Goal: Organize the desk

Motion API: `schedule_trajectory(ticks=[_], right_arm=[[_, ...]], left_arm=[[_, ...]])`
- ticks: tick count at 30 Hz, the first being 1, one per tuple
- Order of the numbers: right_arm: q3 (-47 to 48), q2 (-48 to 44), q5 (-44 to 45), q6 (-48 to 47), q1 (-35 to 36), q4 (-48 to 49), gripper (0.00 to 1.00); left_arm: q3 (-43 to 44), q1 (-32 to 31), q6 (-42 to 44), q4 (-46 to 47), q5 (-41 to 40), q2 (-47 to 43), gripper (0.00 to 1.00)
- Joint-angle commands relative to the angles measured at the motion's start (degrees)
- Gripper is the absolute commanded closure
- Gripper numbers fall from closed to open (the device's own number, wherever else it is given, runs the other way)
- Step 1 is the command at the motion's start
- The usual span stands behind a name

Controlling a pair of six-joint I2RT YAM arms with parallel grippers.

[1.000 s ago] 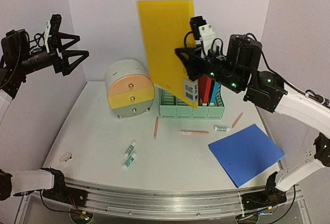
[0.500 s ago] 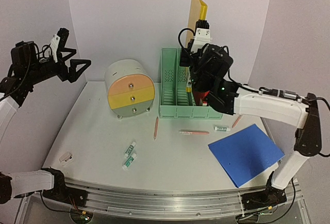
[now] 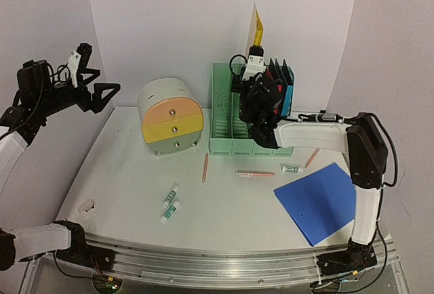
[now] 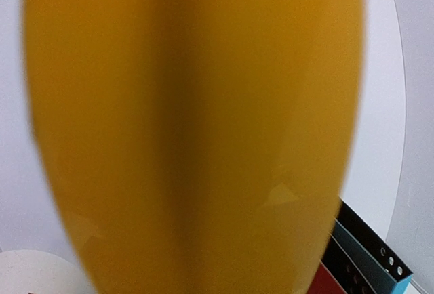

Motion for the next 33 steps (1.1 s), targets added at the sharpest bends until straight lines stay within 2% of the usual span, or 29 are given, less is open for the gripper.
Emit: schedule_trajectory(ticks=[1, 9, 27, 28, 29, 30, 31, 33], right_arm=[[0.0, 2.3, -6.8, -0.4, -0.5, 13.6, 1.0], [-2.1, 9.8, -6.6, -8.2, -0.8, 27.3, 1.0], [-2.0, 17.9, -1.7, -4.4, -3.5, 30.8, 0.98], [-2.9, 17.8, -1.1, -3.4, -3.5, 30.7, 0.86], [-4.1, 17.4, -0.9, -2.5, -3.4, 30.6, 0.67], [-5.3, 16.6, -0.8, -1.3, -3.3, 30.2, 0.52], [-6.2, 15.9, -0.9, -0.5, -3.2, 29.4, 0.41], [-7.3, 13.7, -0.6, 0.3, -2.5, 26.8, 0.29]], left_arm=[[-1.0, 0.2, 0.9, 2.6, -1.2, -0.5, 0.0], [-2.8, 0.2, 2.1, 3.4, -1.1, 0.0, 0.0], [-5.5, 0.2, 3.0, 4.4, -0.5, 0.6, 0.0], [-5.5, 0.2, 2.8, 4.7, -0.3, 0.6, 0.0], [-5.6, 0.2, 2.7, 4.8, 0.0, 0.7, 0.0], [-5.5, 0.2, 2.7, 4.7, 0.4, 0.7, 0.0], [-5.6, 0.2, 2.7, 4.8, 0.6, 0.7, 0.0], [-5.5, 0.2, 3.1, 4.5, 1.3, 0.8, 0.0]])
